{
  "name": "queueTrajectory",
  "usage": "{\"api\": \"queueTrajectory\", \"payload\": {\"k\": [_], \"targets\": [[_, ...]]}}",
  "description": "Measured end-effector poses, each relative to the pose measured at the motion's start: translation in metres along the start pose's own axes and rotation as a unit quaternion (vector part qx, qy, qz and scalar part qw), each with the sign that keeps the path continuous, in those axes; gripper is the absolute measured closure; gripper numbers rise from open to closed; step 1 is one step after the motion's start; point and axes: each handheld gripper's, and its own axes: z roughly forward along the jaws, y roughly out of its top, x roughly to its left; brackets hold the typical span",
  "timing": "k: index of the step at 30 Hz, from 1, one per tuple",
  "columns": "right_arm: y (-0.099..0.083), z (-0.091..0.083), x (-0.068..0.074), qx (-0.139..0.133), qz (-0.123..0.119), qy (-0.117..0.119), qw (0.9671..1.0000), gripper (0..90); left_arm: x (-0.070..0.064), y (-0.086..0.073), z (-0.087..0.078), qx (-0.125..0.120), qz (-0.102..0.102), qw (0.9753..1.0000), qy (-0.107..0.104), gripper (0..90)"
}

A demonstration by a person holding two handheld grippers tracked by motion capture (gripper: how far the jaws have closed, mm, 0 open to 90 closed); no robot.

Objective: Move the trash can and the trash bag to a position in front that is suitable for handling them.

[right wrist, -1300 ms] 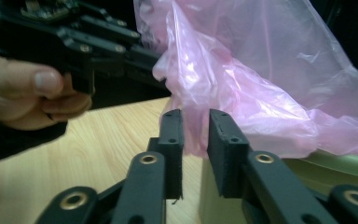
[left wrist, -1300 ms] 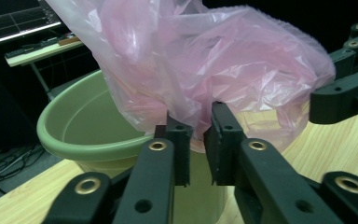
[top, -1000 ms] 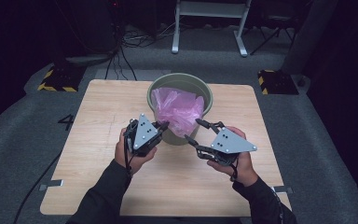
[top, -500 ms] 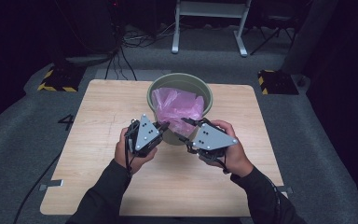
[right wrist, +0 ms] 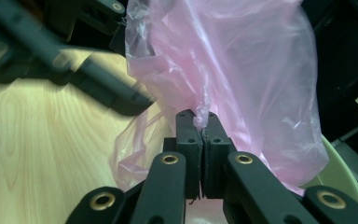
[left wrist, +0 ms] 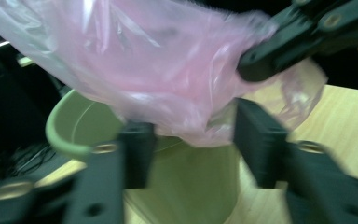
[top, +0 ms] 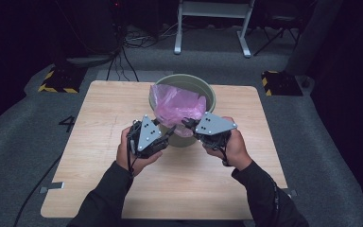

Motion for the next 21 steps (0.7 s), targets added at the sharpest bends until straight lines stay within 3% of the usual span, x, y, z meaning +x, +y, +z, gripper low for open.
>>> {"api": "queueTrajectory", "payload": {"k": [1, 4, 8, 10, 13, 16, 17, 20, 21], "targets": [[-0.001, -0.002, -0.003, -0.013, 0.022, 0.002, 0.9997, 89.3, 0.001, -0.001, 0.000, -0.004, -0.009, 0.9999, 0.002, 34.9], [-0.002, -0.004, -0.006, -0.027, 0.045, 0.004, 0.9986, 89.4, 0.001, 0.000, 0.000, -0.011, -0.018, 0.9998, -0.007, 29.2], [-0.002, -0.008, -0.006, -0.043, 0.059, 0.011, 0.9973, 89.4, 0.000, 0.002, 0.002, -0.010, -0.016, 0.9998, -0.003, 31.3], [0.000, -0.010, -0.003, -0.052, 0.065, 0.018, 0.9964, 89.5, 0.000, 0.002, 0.002, -0.015, -0.015, 0.9998, -0.003, 50.7], [0.001, -0.011, -0.001, -0.060, 0.071, 0.024, 0.9954, 89.4, 0.002, 0.004, 0.003, -0.013, -0.014, 0.9998, -0.001, 61.6], [0.001, -0.014, 0.000, -0.069, 0.081, 0.024, 0.9941, 89.4, 0.003, 0.004, 0.001, -0.013, -0.006, 0.9999, 0.003, 80.1], [0.001, -0.015, -0.001, -0.070, 0.084, 0.018, 0.9939, 89.4, 0.004, 0.005, 0.001, -0.009, 0.005, 0.9999, 0.009, 86.3], [0.001, -0.018, -0.004, -0.076, 0.094, 0.009, 0.9926, 89.2, 0.005, 0.006, 0.001, 0.003, 0.015, 0.9999, 0.008, 90.0], [0.001, -0.021, -0.008, -0.078, 0.099, -0.009, 0.9919, 89.0, 0.006, 0.005, 0.002, 0.016, 0.026, 0.9994, 0.013, 90.0]]}}
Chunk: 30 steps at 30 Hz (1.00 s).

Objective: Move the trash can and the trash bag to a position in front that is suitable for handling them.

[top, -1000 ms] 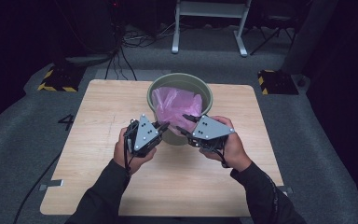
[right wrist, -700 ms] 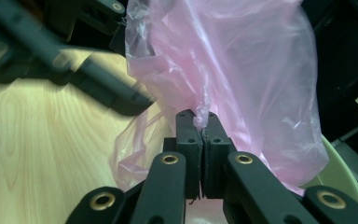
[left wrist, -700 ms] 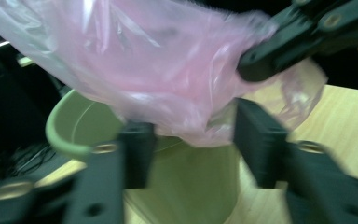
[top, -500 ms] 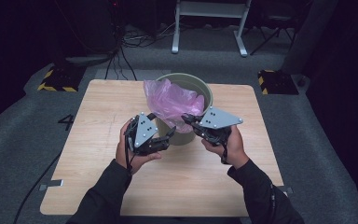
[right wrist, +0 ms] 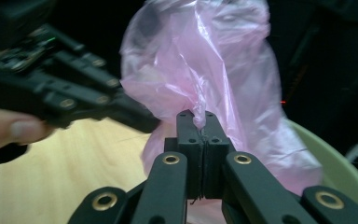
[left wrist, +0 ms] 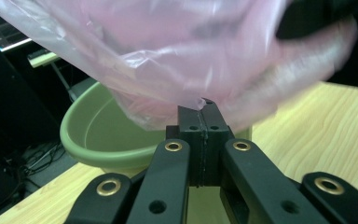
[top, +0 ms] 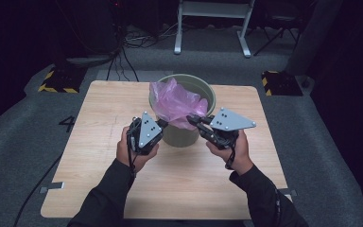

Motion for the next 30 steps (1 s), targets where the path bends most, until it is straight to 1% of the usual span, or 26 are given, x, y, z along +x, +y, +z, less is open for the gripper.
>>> {"api": "queueTrajectory", "payload": {"k": [1, 2, 3, 4, 5, 7, 8, 9, 10, 12, 13, 14, 15, 16, 18, 21, 22, 24, 27, 30], "targets": [[0.000, 0.000, 0.000, 0.000, 0.000, 0.000, 1.0000, 89.0, 0.000, 0.000, 0.000, 0.000, 0.000, 1.0000, 0.000, 90.0], [0.001, -0.004, -0.006, -0.006, 0.010, -0.018, 0.9998, 88.9, 0.002, -0.001, 0.000, 0.005, 0.002, 1.0000, -0.004, 90.0], [0.001, -0.004, -0.006, -0.006, 0.010, -0.018, 0.9998, 88.9, 0.002, -0.001, 0.000, 0.005, 0.002, 1.0000, -0.004, 90.0], [0.002, -0.008, -0.012, -0.009, 0.020, -0.030, 0.9993, 88.5, 0.004, -0.002, -0.001, 0.005, 0.002, 1.0000, -0.005, 90.0], [0.002, -0.009, -0.014, -0.010, 0.028, -0.030, 0.9991, 88.6, 0.005, -0.001, -0.002, 0.006, 0.003, 1.0000, -0.005, 90.0], [0.001, -0.010, -0.018, -0.008, 0.032, -0.053, 0.9981, 88.6, 0.006, -0.002, -0.004, 0.011, 0.009, 0.9999, -0.001, 90.0], [0.000, -0.011, -0.021, -0.007, 0.034, -0.060, 0.9976, 88.6, 0.006, -0.002, -0.004, 0.011, 0.009, 0.9999, -0.001, 90.0], [0.000, -0.012, -0.023, -0.004, 0.033, -0.075, 0.9967, 88.5, 0.009, -0.002, -0.005, 0.015, 0.009, 0.9998, -0.002, 90.0], [-0.001, -0.012, -0.026, 0.000, 0.033, -0.088, 0.9956, 88.5, 0.010, -0.003, -0.006, 0.018, 0.014, 0.9997, -0.002, 90.0], [-0.004, -0.013, -0.035, 0.002, 0.045, -0.104, 0.9935, 87.6, 0.013, -0.004, -0.008, 0.023, 0.020, 0.9995, 0.000, 90.0], [-0.004, -0.013, -0.035, 0.002, 0.045, -0.104, 0.9935, 87.6, 0.013, -0.004, -0.008, 0.023, 0.020, 0.9995, 0.000, 90.0], [-0.006, -0.015, -0.044, 0.007, 0.054, -0.124, 0.9907, 87.6, 0.014, -0.004, -0.009, 0.026, 0.024, 0.9994, 0.000, 90.0], [-0.006, -0.015, -0.044, 0.007, 0.054, -0.124, 0.9907, 87.6, 0.016, -0.005, -0.011, 0.030, 0.031, 0.9991, 0.001, 90.0], [-0.008, -0.019, -0.053, 0.010, 0.070, -0.138, 0.9879, 87.6, 0.020, -0.006, -0.014, 0.035, 0.036, 0.9987, 0.002, 90.0], [-0.009, -0.022, -0.060, 0.013, 0.076, -0.151, 0.9855, 87.7, 0.025, -0.007, -0.017, 0.037, 0.042, 0.9984, 0.003, 90.0], [-0.013, -0.026, -0.070, 0.023, 0.089, -0.164, 0.9822, 87.9, 0.032, -0.008, -0.023, 0.042, 0.051, 0.9978, 0.010, 90.0], [-0.015, -0.027, -0.073, 0.026, 0.091, -0.170, 0.9808, 87.9, 0.035, -0.009, -0.025, 0.042, 0.050, 0.9978, 0.011, 90.0], [-0.018, -0.028, -0.078, 0.031, 0.100, -0.174, 0.9792, 87.9, 0.042, -0.010, -0.027, 0.044, 0.054, 0.9975, 0.016, 90.0], [-0.024, -0.028, -0.086, 0.040, 0.112, -0.178, 0.9767, 87.9, 0.053, -0.012, -0.031, 0.047, 0.045, 0.9976, 0.023, 90.0], [-0.029, -0.027, -0.091, 0.046, 0.116, -0.183, 0.9752, 87.9, 0.062, -0.013, -0.034, 0.045, 0.030, 0.9983, 0.021, 90.0]]}}
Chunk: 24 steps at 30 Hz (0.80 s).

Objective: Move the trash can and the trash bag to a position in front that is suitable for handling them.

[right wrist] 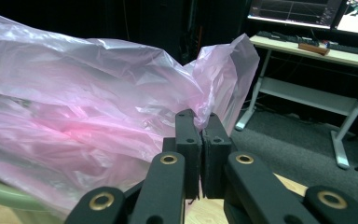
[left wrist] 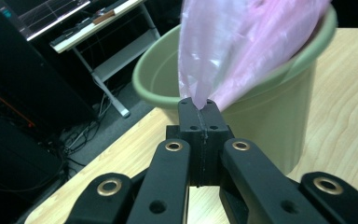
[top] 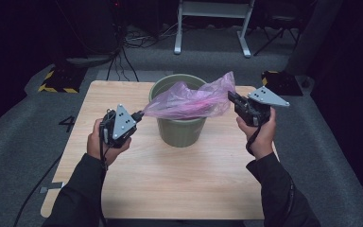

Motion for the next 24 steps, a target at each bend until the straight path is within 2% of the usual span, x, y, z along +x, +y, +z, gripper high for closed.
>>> {"api": "queueTrajectory", "payload": {"k": [3, 6, 8, 9, 10, 12, 14, 16, 19, 21, 22, 24], "targets": [[-0.002, 0.004, -0.003, 0.008, 0.004, 0.000, 1.0000, 88.0, 0.009, -0.004, 0.000, -0.002, -0.016, 0.9998, -0.008, 90.0], [-0.005, 0.008, -0.003, 0.017, 0.004, 0.004, 0.9998, 88.0, 0.011, -0.008, 0.002, 0.006, -0.019, 0.9997, -0.012, 90.0], [-0.006, 0.010, -0.003, 0.022, 0.001, 0.002, 0.9998, 88.2, 0.010, -0.010, 0.002, -0.003, -0.014, 0.9996, -0.026, 89.4], [-0.006, 0.010, -0.003, 0.022, 0.001, 0.002, 0.9998, 88.2, 0.010, -0.010, 0.002, -0.003, -0.014, 0.9996, -0.026, 84.5], [-0.006, 0.012, -0.002, 0.024, -0.001, 0.001, 0.9997, 88.2, 0.008, -0.011, 0.002, -0.006, -0.011, 0.9995, -0.028, 74.5], [-0.007, 0.013, -0.003, 0.027, 0.001, 0.003, 0.9996, 88.3, 0.000, -0.012, 0.002, -0.012, -0.022, 0.9991, -0.033, 54.8], [-0.007, 0.015, -0.003, 0.030, 0.000, 0.005, 0.9995, 88.3, -0.004, -0.012, 0.001, -0.017, -0.022, 0.9991, -0.033, 32.7], [-0.008, 0.016, -0.002, 0.032, 0.004, 0.008, 0.9994, 88.3, -0.017, -0.013, -0.005, -0.033, -0.012, 0.9989, -0.029, 25.4], [-0.007, 0.017, -0.002, 0.033, 0.004, 0.008, 0.9994, 88.3, -0.026, -0.016, -0.015, -0.052, -0.010, 0.9975, -0.046, 20.3], [-0.006, 0.017, -0.001, 0.032, 0.004, 0.007, 0.9995, 88.3, -0.027, -0.018, -0.018, -0.057, -0.012, 0.9972, -0.048, 19.9], [-0.006, 0.017, -0.001, 0.032, 0.003, 0.008, 0.9995, 88.3, -0.026, -0.022, -0.023, -0.058, -0.016, 0.9965, -0.058, 19.9], [-0.005, 0.018, -0.001, 0.031, -0.001, 0.002, 0.9995, 88.3, -0.021, -0.027, -0.026, -0.056, -0.027, 0.9961, -0.063, 20.0]]}}
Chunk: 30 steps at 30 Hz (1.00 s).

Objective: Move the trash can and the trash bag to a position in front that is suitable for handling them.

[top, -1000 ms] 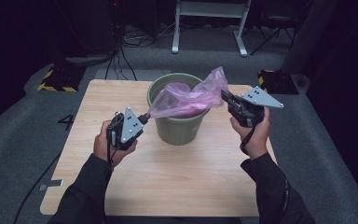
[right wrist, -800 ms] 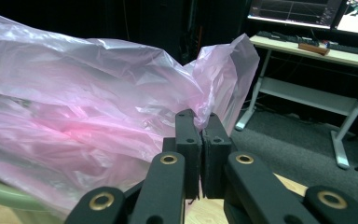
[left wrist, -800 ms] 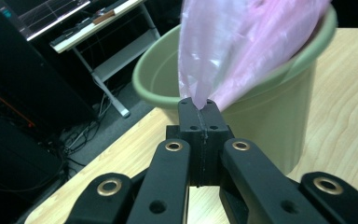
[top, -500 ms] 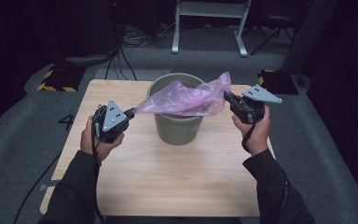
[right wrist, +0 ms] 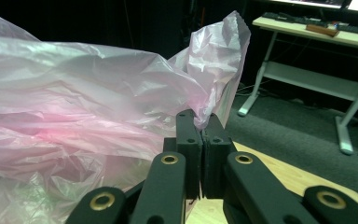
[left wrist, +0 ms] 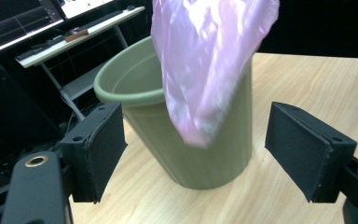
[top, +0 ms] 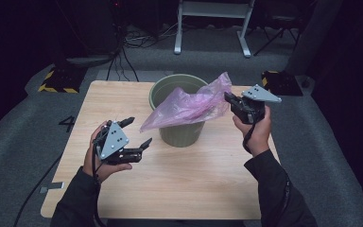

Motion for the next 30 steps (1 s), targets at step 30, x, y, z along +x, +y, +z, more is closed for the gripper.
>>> {"api": "queueTrajectory", "payload": {"k": [30], "targets": [[0.003, 0.005, 0.011, 0.019, -0.003, 0.031, 0.9993, 87.2, -0.038, 0.039, 0.052, 0.040, 0.101, 0.9939, 0.019, 52.5]]}}
